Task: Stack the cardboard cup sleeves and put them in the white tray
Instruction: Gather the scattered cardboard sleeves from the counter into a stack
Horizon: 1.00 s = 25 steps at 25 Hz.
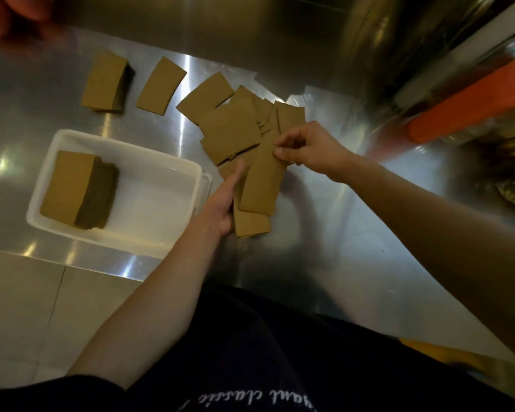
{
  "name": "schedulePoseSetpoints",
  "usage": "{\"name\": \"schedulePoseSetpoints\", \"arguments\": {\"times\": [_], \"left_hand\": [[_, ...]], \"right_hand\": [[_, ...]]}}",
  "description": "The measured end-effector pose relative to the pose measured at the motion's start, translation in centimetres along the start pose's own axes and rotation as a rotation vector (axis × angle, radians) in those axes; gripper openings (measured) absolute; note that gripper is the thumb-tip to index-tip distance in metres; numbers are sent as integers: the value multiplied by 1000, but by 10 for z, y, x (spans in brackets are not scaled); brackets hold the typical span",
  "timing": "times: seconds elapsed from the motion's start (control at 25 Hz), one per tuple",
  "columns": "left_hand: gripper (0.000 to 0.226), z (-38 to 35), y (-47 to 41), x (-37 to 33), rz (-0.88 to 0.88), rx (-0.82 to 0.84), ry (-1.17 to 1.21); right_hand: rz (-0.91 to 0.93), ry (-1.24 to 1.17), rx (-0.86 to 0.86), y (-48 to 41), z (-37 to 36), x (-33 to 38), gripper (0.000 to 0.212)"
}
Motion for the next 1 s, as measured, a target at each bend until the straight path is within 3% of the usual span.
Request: {"name": "schedulePoseSetpoints", "arguments": {"times": [0.24,0.36,0.48,0.6,0.68,0.88,1.0], "left_hand": [[29,-1,12,-1,21,21,-14],[35,2,13,1,79,7,11],[51,6,13,6,25,119,165],[43,9,15,8,21,139,267],[31,12,13,9,42,50,325],[33,18,10,11,75,-92,322],[45,19,8,11,80,-140,319]], "right_hand": [[105,69,-115,3,-21,-3,15],[90,63,-200,-5,-22,-8,16],[-12,126,-265,-23,-22,-18,19],[-113,223,-279,-47,-27,-18,32],[-122,301,-245,-62,-32,-10,32],[-114,549,-191,-81,-54,4,38],[-138,465,-199,-82,-58,1,32]]}}
Point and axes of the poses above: each hand's wrist, its own y-axis away from the middle knuckle, its own z-axis out of the back of the hand, x = y × z, the point moved 1 cm from there along -y, towards the middle knuckle, and after that the axes turned 3 degrees about y, right-handed, at the moved point
